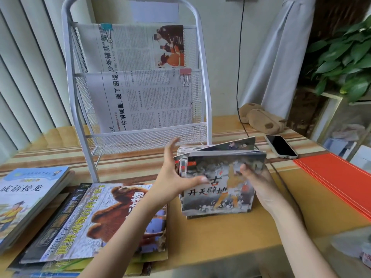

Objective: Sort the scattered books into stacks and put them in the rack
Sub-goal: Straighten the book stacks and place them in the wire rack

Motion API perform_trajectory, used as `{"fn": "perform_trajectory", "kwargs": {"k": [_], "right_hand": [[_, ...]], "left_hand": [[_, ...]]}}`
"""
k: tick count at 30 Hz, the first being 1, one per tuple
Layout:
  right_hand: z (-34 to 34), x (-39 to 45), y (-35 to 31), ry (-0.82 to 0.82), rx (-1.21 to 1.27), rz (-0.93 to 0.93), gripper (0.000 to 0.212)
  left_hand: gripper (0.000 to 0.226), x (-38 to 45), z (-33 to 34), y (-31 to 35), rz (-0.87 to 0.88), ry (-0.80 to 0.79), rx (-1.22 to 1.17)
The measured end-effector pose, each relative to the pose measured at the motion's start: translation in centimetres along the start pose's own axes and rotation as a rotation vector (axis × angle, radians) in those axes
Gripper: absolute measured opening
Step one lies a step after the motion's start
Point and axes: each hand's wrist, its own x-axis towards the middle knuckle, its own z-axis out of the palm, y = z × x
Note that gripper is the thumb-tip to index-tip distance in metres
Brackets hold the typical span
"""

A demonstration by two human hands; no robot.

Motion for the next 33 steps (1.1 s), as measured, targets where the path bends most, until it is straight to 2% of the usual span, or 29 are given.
{"fn": "perform_trajectory", "kwargs": {"k": [2, 5, 9, 10, 12, 14, 18, 21, 23, 26, 29, 31, 33], "right_hand": [[-0.2, 0.0, 0.6, 0.002, -0.027, 0.009, 0.1], [0.1, 0.0, 1.1, -0.049, -0.095, 0.06, 0.097], [0.0, 0.0, 1.8, -0.123, -0.187, 0.133, 0.076], [-0.1, -0.1, 1.7, -0.138, -0.202, 0.137, 0.075], [-0.2, 0.0, 1.1, -0.146, -0.186, 0.085, 0.088], [0.0, 0.2, 0.5, -0.089, -0.102, 0.008, 0.099], [1.0, 0.5, -0.3, -0.02, -0.045, -0.076, 0.09], [1.0, 0.3, 0.6, -0.015, -0.055, -0.047, 0.102], [1.2, -0.1, 1.4, 0.004, -0.1, -0.011, 0.113], [1.9, -0.4, 1.9, 0.076, -0.196, 0.031, 0.092], [2.3, -0.1, 0.6, 0.121, -0.338, 0.067, 0.077], [1.9, 0.1, 0.2, 0.071, -0.381, 0.11, 0.077], [1.3, 0.2, 0.7, 0.091, -0.436, 0.248, 0.089]], "left_hand": [[0.104, 0.0, 0.4, -1.4, -0.047, -0.035, 0.021], [0.096, -0.1, 1.2, -2.0, -0.112, 0.044, -0.009], [0.084, -0.5, 2.3, -1.7, -0.076, 0.163, 0.067], [0.086, -0.6, 2.2, -1.6, -0.064, 0.151, 0.084], [0.092, -0.6, 1.7, -1.1, -0.057, 0.085, 0.071], [0.105, 0.0, 1.3, -0.5, -0.028, 0.065, 0.017], [0.114, 1.2, 1.9, 0.4, 0.032, 0.099, -0.044], [0.121, 0.8, 1.7, -0.1, 0.041, 0.087, -0.028], [0.109, 0.1, 1.7, -0.5, -0.003, 0.083, 0.01], [0.082, 0.2, 1.8, -0.7, -0.093, 0.138, 0.091], [0.077, 1.3, 1.5, -0.7, -0.122, 0.176, 0.162], [0.072, 1.6, 1.5, -0.5, -0.228, 0.143, 0.128], [0.066, 1.6, 1.8, -0.7, -0.356, 0.066, 0.06]]}}
